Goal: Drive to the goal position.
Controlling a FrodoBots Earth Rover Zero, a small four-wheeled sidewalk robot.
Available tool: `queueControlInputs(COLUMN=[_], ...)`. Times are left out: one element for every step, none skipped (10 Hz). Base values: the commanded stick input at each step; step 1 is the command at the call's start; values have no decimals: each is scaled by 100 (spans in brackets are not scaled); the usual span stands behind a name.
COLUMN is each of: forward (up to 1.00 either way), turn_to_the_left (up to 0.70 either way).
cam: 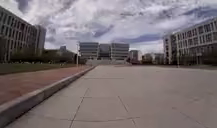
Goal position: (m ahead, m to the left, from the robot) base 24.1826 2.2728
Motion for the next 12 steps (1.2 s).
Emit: queueControlInputs(forward=[100, 100, 100, 100, 100, 100, 100, 100, 100, 100, 100, 100], turn_to_the_left=[0, 0, 0, 0, 0, 0, 0, 11, 23, 0, 0, 0])
